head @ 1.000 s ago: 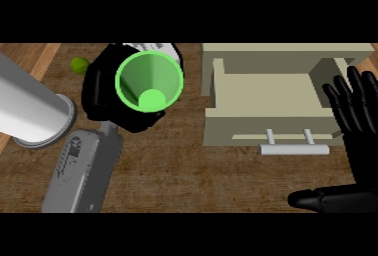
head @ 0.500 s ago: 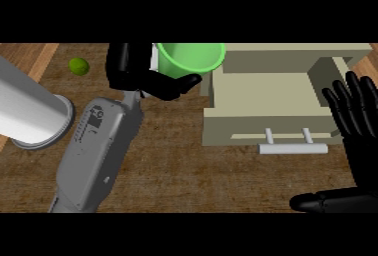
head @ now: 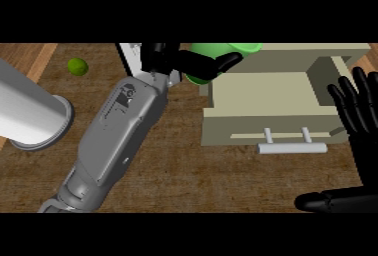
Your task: Pick up the cup, place it into the drawer and close the drawer
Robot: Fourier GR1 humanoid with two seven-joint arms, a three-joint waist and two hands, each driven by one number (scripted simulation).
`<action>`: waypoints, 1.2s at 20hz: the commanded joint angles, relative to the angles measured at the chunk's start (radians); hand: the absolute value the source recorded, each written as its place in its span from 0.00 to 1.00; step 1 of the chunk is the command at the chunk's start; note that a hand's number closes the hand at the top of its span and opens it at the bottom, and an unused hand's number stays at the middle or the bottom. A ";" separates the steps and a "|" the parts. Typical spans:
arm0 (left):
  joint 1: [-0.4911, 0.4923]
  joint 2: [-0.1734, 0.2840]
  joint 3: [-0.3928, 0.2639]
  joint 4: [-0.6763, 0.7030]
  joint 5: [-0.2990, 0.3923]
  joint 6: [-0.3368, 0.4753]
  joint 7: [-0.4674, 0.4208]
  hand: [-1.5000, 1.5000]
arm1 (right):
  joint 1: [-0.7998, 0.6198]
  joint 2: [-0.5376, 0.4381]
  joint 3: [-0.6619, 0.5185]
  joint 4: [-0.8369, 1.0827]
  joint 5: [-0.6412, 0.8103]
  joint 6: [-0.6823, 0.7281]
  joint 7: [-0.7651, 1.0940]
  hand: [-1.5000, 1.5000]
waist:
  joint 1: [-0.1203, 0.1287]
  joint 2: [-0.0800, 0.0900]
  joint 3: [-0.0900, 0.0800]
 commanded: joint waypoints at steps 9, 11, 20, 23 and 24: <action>-0.233 -0.001 -0.060 0.407 0.135 0.086 -0.143 1.00 | 0.006 0.011 0.018 0.032 0.028 0.007 -0.038 0.00 | -0.025 0.007 0.000; -0.245 -0.001 -0.118 0.427 0.192 0.112 -0.147 1.00 | -0.043 0.009 0.015 0.031 0.015 -0.013 0.008 0.00 | -0.026 0.007 0.000; -0.325 -0.001 -0.240 0.614 0.268 0.102 -0.211 1.00 | 0.021 0.003 0.023 0.028 -0.013 0.056 -0.064 0.00 | -0.067 0.018 0.001; -0.312 -0.001 -0.309 0.619 0.303 0.114 -0.197 1.00 | -0.002 0.022 0.046 0.038 0.025 0.025 -0.061 0.00 | -0.068 0.016 0.001; -0.353 -0.001 -0.310 0.636 0.304 0.124 -0.181 1.00 | -0.050 0.000 0.027 0.053 0.005 0.027 -0.025 0.00 | -0.070 0.018 0.001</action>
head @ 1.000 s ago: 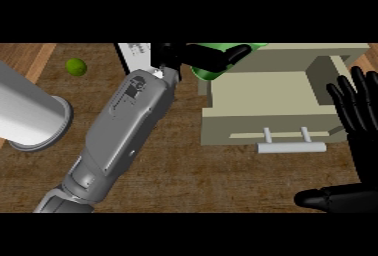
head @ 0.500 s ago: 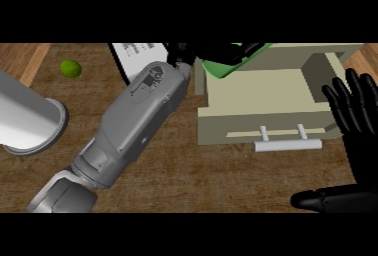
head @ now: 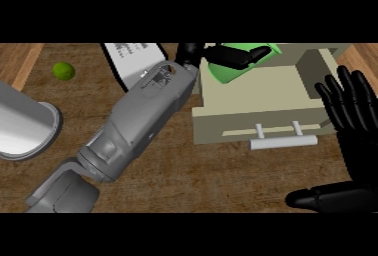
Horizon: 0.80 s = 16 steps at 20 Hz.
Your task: Pick up the cup, place it into the drawer and close the drawer
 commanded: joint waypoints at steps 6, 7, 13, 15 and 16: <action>-0.009 0.000 -0.187 0.053 0.036 0.063 0.030 1.00 | -0.048 0.003 0.007 0.060 -0.009 0.016 -0.028 0.00 | -0.036 0.009 0.001; -0.047 0.000 -0.193 0.063 0.031 0.101 0.075 0.00 | -0.009 -0.021 -0.021 0.026 -0.044 0.045 -0.029 0.00 | -0.035 0.004 0.002; -0.046 0.000 -0.191 0.071 0.097 0.068 0.038 0.00 | 0.011 0.030 0.037 0.002 -0.015 0.020 -0.038 0.00 | -0.043 0.010 0.000; -0.011 0.000 -0.206 0.009 0.133 0.102 0.002 0.00 | -0.005 0.003 -0.010 0.007 -0.071 0.044 -0.035 0.00 | -0.044 0.008 0.001; 0.015 0.000 -0.195 -0.009 0.160 0.078 -0.030 0.00 | -0.004 0.030 0.026 0.002 -0.051 0.023 -0.020 0.00 | -0.040 0.009 0.000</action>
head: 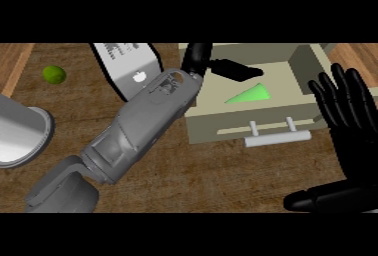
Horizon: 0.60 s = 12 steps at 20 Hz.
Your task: Pick up the cup, place it into the drawer and close the drawer
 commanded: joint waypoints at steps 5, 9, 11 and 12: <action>-0.001 0.000 0.034 -0.096 0.131 -0.033 -0.114 0.00 | 0.005 -0.002 -0.005 0.004 -0.070 0.030 0.019 0.00 | 0.029 -0.008 -0.001; -0.018 0.000 0.083 -0.129 0.172 -0.061 -0.110 0.00 | -0.016 -0.066 -0.109 0.013 -0.175 0.057 0.056 0.00 | 0.072 -0.019 -0.001; 0.027 0.000 0.111 -0.126 0.156 -0.105 -0.121 0.00 | 0.015 -0.046 -0.069 0.033 -0.127 0.082 -0.003 1.00 | 0.099 -0.023 -0.001; 0.035 0.000 0.110 -0.144 0.176 -0.070 -0.108 0.00 | -0.014 -0.089 -0.080 -0.037 -0.175 0.073 0.102 1.00 | 0.092 -0.025 -0.002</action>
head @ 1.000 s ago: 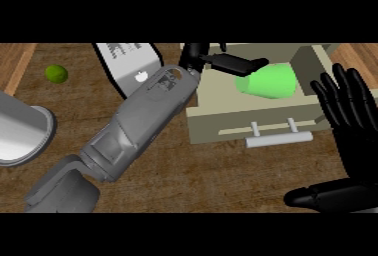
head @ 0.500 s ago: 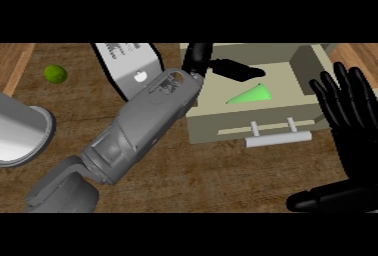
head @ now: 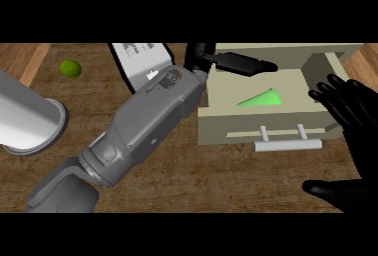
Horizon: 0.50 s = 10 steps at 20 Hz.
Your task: Pick up the cup, place it into the drawer and close the drawer
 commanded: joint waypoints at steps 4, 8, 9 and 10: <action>0.112 0.070 0.058 -0.148 0.016 0.001 0.013 0.00 | 0.100 -0.114 -0.021 -0.037 0.016 0.145 -0.030 1.00 | 0.053 -0.016 -0.001; 0.255 0.124 0.058 -0.295 0.020 0.027 0.033 0.00 | 0.116 -0.151 -0.009 -0.092 0.099 0.147 -0.008 1.00 | 0.070 -0.023 -0.001; 0.248 0.204 0.077 -0.320 0.026 0.004 0.078 0.00 | 0.107 -0.125 0.035 -0.123 0.148 0.114 0.013 1.00 | 0.074 -0.022 -0.002; 0.300 0.182 0.069 -0.394 0.027 0.041 0.087 0.00 | 0.083 -0.154 0.001 -0.094 0.117 0.132 0.021 1.00 | 0.075 -0.021 -0.001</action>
